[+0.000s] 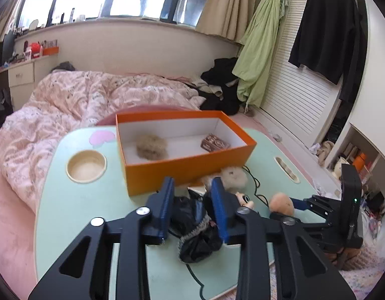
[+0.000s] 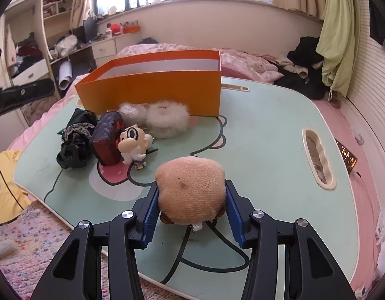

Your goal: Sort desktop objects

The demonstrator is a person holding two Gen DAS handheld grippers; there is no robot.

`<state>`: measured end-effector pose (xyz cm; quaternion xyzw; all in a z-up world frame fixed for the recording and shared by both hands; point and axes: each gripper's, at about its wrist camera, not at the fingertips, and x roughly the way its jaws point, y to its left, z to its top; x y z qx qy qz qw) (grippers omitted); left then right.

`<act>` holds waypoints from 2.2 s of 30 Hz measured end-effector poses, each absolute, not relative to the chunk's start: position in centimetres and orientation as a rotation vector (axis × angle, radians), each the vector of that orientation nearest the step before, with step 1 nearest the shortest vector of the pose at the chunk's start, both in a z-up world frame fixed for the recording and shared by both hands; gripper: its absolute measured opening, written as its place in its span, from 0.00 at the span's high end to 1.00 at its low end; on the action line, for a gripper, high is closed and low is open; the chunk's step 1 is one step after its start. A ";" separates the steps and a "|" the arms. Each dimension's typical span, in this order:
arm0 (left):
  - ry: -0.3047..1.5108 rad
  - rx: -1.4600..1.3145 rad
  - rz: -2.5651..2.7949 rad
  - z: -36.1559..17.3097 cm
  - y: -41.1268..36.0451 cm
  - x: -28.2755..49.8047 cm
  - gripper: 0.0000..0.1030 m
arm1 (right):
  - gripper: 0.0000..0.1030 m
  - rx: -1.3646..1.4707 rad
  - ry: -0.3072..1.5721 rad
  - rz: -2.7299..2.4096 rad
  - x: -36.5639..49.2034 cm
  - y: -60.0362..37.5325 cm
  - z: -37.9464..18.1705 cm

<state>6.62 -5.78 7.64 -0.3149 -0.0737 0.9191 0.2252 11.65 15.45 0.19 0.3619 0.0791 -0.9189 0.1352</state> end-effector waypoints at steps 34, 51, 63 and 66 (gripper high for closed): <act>-0.030 -0.806 2.621 11.3 -4.2 0.4 0.62 | 0.54 0.756 0.236 -2.705 5.9 12.9 8.7; -0.244 -0.921 2.613 9.5 -5.3 -5.0 0.26 | 0.27 0.760 0.398 -2.726 0.4 9.7 8.1; -0.126 -0.940 2.559 7.1 -4.8 3.5 0.25 | 0.19 0.713 0.448 -2.719 6.9 10.9 7.9; -0.101 -1.014 2.554 4.9 -4.7 4.8 0.25 | 0.18 0.773 0.442 -2.708 8.0 11.6 6.6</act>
